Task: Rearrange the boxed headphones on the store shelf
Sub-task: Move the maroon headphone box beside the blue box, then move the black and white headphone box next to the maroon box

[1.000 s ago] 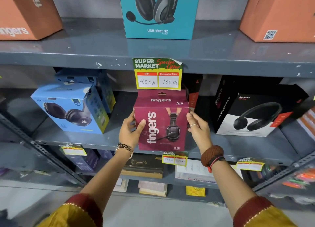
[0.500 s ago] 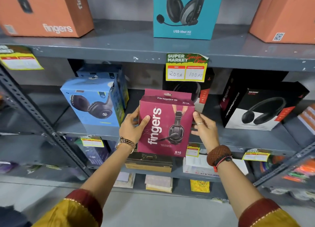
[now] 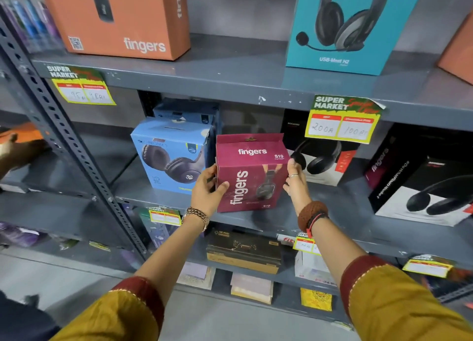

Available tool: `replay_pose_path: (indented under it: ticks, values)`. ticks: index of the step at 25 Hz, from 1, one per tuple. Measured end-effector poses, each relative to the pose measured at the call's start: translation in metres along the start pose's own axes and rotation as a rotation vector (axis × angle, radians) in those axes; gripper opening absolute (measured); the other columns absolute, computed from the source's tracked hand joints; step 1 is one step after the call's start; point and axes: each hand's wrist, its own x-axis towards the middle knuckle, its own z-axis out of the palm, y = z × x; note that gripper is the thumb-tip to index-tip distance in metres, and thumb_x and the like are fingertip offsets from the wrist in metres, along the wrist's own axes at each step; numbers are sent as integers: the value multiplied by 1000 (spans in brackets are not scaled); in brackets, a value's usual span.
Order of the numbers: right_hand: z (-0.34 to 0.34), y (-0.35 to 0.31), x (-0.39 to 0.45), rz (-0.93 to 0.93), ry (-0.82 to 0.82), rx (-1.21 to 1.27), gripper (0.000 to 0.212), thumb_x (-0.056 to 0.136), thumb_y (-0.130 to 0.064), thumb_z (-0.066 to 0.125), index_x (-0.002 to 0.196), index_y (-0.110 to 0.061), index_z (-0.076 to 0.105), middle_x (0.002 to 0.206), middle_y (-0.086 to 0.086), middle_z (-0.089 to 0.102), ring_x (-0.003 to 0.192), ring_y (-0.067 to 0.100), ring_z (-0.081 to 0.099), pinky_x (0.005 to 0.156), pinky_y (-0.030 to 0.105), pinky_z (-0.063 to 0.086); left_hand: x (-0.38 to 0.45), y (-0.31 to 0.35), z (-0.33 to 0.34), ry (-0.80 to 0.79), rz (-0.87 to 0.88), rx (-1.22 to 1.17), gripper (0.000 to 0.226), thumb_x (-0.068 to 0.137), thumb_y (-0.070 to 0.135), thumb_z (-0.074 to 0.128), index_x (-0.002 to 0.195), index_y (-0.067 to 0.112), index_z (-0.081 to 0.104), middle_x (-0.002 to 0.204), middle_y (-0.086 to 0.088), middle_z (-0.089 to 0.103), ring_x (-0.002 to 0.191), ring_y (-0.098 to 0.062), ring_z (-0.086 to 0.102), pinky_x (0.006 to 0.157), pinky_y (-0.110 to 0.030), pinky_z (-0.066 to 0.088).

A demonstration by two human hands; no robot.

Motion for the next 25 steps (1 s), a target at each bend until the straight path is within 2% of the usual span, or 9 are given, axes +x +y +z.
replay_pose_path:
  ticks: [2,4,6,8,11,14,17,20,25]
  values:
    - [7,2,9,13,2,3,25,87,-59,37,91,-40,53,138,2,47,134,28,38,115,49,25,5,-5,0,13,-7,-46,51,81,3,62,129,11,45,117,0,55,116,-25,55,88,-32,51]
    - [8,4,15,6,15,21,37,87,-59,37,111,-35,52,146,4,42,136,27,36,116,48,24,8,-10,0,-1,7,-80,52,82,1,60,130,11,44,119,-1,54,116,-22,54,84,-24,51]
    - [4,10,17,-9,15,21,57,87,-60,37,131,-26,44,150,3,37,138,25,33,117,47,23,8,-14,1,-6,14,-105,52,83,1,58,132,11,42,126,-5,53,118,-19,51,90,-28,49]
    - [-4,17,13,-24,12,-15,66,86,-62,35,140,-24,37,152,2,36,140,23,32,117,47,23,1,-19,6,38,2,-129,52,84,2,56,133,12,41,133,-7,50,120,-16,48,95,-31,45]
    - [-31,29,3,-39,36,-35,62,88,-58,33,138,-22,40,150,2,39,138,23,36,117,47,24,-21,-32,21,193,-42,-155,48,86,4,54,132,13,42,136,-4,47,124,-18,46,100,-34,43]
    - [-73,39,-9,-64,67,-19,51,92,-50,32,130,-20,49,143,3,47,132,20,42,115,44,27,-46,-45,47,276,-115,-163,45,86,1,53,129,12,44,127,-1,51,121,-22,50,96,-30,41]
    - [-130,42,-21,-85,134,-3,43,94,-46,32,122,-20,52,139,6,51,127,19,45,112,39,31,-62,-46,90,231,-153,-128,39,85,-1,52,123,7,48,129,-11,54,115,-23,52,98,-29,39]
    - [-207,39,-26,-96,187,16,46,97,-37,31,127,-8,49,137,13,52,127,23,47,110,36,33,-78,-35,157,130,-132,-107,35,86,-2,50,120,4,49,129,-14,55,108,-16,50,97,-25,37]
    - [-338,34,-33,-156,367,54,32,95,-30,41,117,-11,55,127,20,59,115,22,54,111,42,34,-99,-15,281,10,-115,-149,34,85,-5,49,119,2,49,129,-15,54,117,-26,52,100,-31,41]
